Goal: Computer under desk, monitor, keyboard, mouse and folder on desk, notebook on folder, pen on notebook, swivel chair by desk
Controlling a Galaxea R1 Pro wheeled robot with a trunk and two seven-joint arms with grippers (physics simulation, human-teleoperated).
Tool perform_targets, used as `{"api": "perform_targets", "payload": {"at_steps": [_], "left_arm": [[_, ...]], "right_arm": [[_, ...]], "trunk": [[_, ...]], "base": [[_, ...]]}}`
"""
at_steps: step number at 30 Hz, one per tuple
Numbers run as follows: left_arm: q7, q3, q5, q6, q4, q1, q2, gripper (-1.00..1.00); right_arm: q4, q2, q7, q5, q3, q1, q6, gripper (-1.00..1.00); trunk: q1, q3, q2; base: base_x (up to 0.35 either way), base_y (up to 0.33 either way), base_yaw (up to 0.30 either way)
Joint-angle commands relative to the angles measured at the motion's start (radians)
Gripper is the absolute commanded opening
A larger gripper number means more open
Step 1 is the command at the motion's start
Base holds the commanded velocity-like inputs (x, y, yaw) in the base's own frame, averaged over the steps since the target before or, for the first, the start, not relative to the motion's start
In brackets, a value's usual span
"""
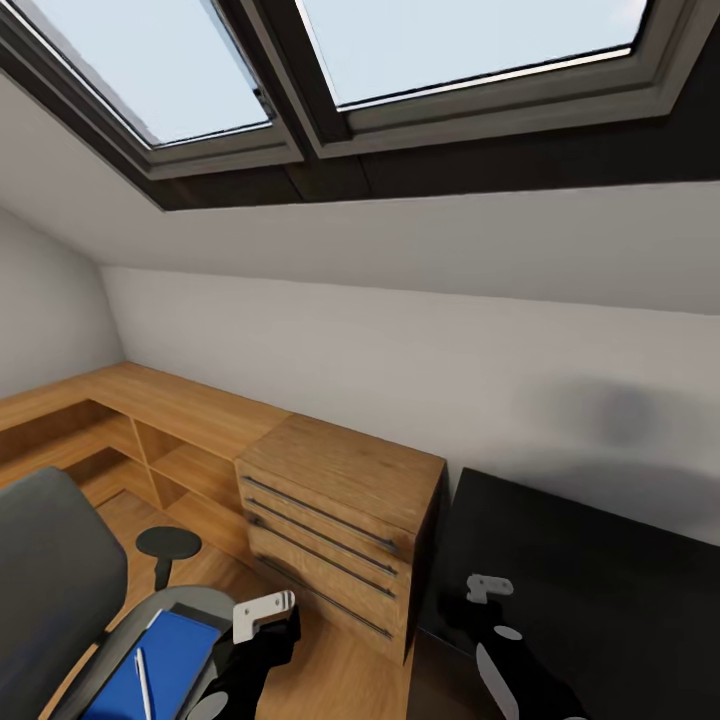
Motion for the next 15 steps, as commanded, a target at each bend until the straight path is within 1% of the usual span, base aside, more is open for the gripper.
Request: {"api": "perform_targets", "payload": {"at_steps": [1,15], "left_arm": [[0.007,-0.001,0.007,0.002,-0.002,0.000,0.000,1.00],[0.007,-0.001,0.007,0.003,-0.002,0.000,0.000,1.00]], "right_arm": [[-0.002,0.000,-0.002,-0.012,0.002,0.000,0.005,-1.00],[-0.002,0.000,-0.002,-0.011,0.002,0.000,0.004,-1.00]], "trunk": [[0.004,-0.005,-0.009],[0.058,-0.049,-0.107]], "base": [[0.000,0.000,0.000],[0.000,0.000,0.000]]}}
